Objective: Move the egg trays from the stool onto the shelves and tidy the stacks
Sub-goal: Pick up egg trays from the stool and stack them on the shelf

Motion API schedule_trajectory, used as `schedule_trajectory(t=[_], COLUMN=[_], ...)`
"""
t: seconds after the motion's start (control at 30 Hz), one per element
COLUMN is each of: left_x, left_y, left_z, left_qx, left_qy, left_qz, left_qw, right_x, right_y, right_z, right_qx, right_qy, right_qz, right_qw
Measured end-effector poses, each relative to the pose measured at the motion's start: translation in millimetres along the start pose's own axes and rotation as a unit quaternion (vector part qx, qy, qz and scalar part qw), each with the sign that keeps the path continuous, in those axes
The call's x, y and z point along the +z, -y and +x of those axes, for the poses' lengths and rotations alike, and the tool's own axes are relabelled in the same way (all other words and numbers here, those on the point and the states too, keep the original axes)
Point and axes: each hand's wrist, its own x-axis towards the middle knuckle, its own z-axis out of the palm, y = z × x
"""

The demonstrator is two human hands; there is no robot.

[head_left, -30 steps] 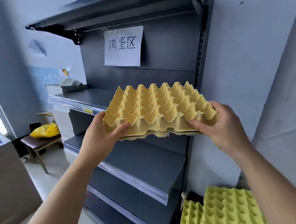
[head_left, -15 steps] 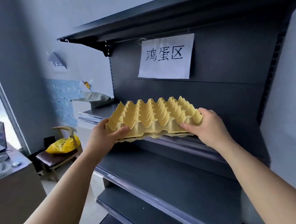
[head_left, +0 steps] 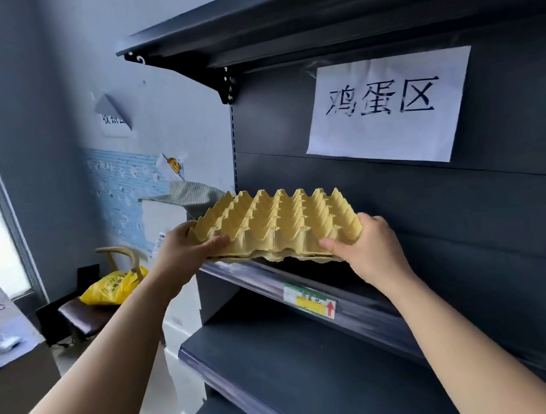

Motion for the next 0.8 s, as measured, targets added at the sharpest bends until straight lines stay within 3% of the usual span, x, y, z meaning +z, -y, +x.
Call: schedule_trajectory(t=[0.47,0.8], left_x=[-48.7,-60.2], left_y=[78.4,97.1], left_z=[145.6,176.8], left_qx=[0.011,0.111], left_qy=[0.139,0.188], left_qz=[0.026,0.260], left_qw=[0.990,0.940], right_x=[98.3,122.7], right_y=[67.4,101.4], right_z=[20.6,15.0], right_qx=[0.111,0.171], right_qy=[-0.018,-0.003], right_qz=[-0.116,-0.179], right_qw=[0.987,0.969])
